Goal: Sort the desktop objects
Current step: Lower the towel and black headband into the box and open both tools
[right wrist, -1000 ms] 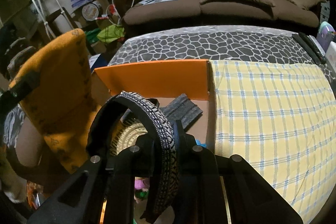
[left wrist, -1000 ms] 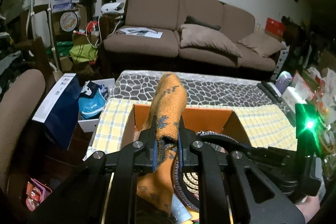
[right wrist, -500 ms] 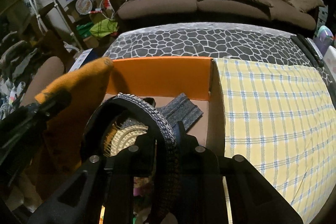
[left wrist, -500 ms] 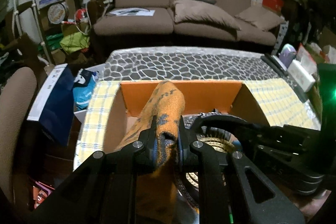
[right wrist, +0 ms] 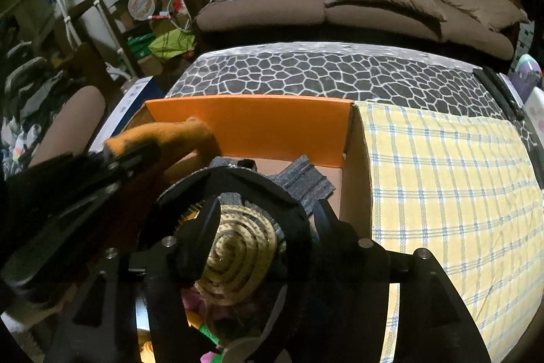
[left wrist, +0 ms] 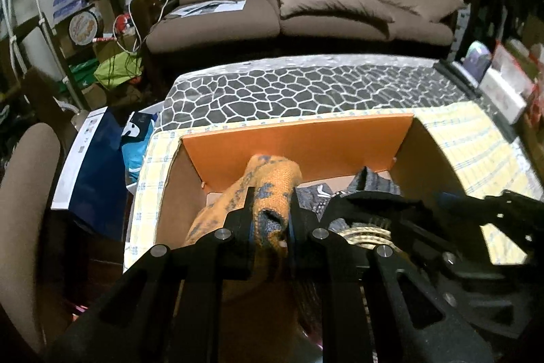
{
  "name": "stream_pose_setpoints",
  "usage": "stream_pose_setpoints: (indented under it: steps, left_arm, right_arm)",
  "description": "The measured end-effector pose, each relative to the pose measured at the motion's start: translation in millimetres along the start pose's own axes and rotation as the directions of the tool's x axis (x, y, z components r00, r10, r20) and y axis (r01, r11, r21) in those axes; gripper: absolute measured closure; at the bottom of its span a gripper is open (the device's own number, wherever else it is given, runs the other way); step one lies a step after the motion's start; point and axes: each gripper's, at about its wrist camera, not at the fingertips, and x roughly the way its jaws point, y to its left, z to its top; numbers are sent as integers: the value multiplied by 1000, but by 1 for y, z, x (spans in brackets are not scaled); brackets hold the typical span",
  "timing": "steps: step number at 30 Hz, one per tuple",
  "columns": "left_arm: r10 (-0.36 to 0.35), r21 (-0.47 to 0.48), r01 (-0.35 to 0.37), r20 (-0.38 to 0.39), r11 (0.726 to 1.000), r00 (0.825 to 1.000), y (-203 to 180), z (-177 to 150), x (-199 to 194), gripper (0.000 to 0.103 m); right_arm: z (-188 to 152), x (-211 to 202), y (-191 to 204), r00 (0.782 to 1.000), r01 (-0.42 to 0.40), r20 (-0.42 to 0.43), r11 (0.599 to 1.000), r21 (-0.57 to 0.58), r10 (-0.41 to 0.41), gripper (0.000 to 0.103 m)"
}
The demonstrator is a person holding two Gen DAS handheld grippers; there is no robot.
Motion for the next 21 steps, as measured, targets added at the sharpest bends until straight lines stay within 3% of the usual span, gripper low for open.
stream_pose_setpoints:
  steps: [6,10,14,16,21]
  left_arm:
    - [-19,16,20,-60,1000,998,-7,1,21,87]
    - [-38,-14,37,-61,999,997,-2,0,21,82]
    - [-12,-25,12,-24,1000,1000,3,0,7,65]
    - [-17,-41,17,0,999,1000,7,0,-3,51]
    - [-7,-75,11,50,997,999,16,2,-30,47]
  right_arm:
    - [-1,-2,1,1000,15,-2,1000,-9,-15,39]
    - [-1,-3,-2,1000,12,-2,1000,-6,-12,35]
    - [-1,-6,-3,1000,16,5,1000,-8,-16,28]
    - [-1,-8,-4,1000,14,9,1000,-2,-14,25]
    - [-1,-18,-6,1000,20,19,1000,-11,-19,24]
